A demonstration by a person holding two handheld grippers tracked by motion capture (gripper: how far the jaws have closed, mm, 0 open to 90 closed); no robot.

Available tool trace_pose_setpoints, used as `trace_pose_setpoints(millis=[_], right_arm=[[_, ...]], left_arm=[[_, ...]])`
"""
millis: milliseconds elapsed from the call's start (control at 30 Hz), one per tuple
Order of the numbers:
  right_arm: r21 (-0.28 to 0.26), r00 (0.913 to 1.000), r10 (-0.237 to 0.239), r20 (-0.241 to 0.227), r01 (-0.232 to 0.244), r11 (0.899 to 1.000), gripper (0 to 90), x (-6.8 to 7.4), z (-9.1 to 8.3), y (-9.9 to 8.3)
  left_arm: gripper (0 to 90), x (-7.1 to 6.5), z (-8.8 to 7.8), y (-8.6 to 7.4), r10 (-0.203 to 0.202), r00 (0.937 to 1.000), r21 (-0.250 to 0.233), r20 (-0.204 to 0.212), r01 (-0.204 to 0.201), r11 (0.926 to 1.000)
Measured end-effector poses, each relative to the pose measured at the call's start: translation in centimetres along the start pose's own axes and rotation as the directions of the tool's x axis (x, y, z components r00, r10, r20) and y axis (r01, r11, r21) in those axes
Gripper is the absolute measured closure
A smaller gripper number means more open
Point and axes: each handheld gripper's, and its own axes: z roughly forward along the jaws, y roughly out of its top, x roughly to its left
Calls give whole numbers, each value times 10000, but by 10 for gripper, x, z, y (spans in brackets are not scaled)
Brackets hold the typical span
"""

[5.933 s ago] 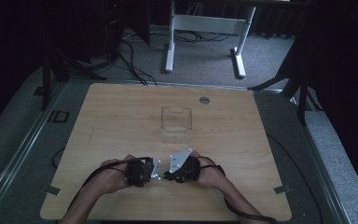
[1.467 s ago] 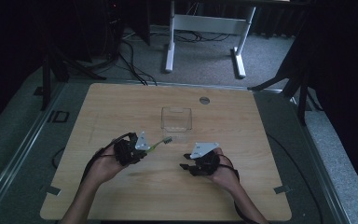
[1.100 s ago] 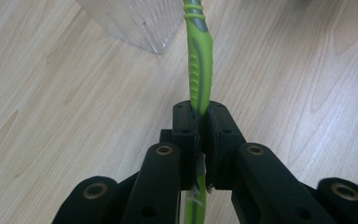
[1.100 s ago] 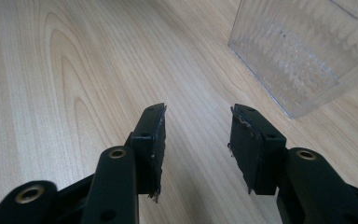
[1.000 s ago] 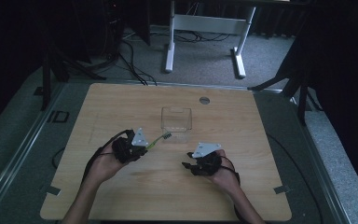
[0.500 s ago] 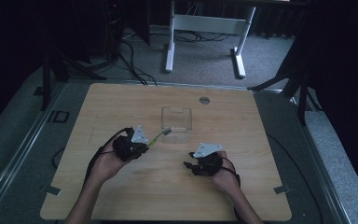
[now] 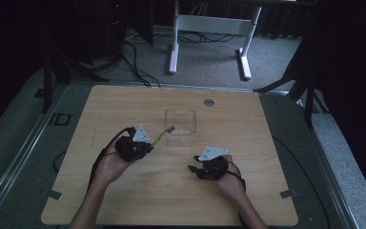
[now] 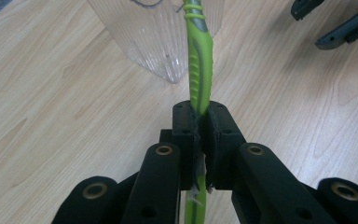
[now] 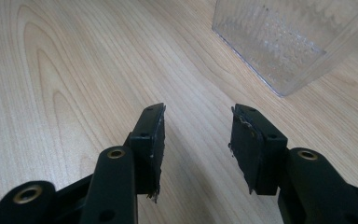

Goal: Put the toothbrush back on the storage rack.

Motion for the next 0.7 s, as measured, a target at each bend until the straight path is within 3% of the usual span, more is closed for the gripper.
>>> trace_pose_setpoints(millis=[700], right_arm=[[-7, 9993, 357, 139, -357, 9994, 551, -2, 0, -4]], left_arm=[[836, 0, 1, 11, -481, 9988, -714, -108, 472, 9963]])
